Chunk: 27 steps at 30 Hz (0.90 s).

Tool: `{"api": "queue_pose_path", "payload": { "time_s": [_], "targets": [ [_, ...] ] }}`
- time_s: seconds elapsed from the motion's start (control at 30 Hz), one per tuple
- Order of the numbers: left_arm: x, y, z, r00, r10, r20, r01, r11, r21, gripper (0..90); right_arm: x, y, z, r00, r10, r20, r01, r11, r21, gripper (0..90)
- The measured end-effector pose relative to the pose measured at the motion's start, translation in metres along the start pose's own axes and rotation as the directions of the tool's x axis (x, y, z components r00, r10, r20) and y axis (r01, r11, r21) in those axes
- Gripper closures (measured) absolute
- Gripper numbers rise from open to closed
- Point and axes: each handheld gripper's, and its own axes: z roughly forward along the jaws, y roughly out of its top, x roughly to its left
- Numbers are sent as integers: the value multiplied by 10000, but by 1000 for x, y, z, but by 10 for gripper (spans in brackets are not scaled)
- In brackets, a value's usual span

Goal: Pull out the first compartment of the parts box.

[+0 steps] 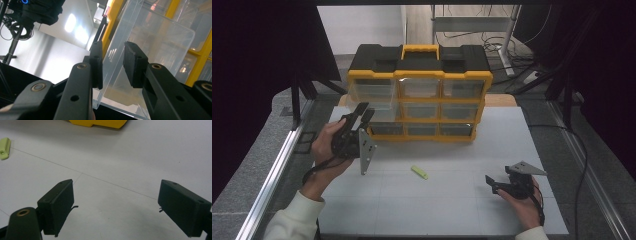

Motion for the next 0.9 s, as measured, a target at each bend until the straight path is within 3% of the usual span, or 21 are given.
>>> {"api": "queue_pose_path", "payload": {
  "time_s": [0.9],
  "targets": [
    [-4,2,-5,9999,-124,-40,124,9999,-84,688,0,0,0,10000,2,0,-2,10000,-5,135]
  ]
}}
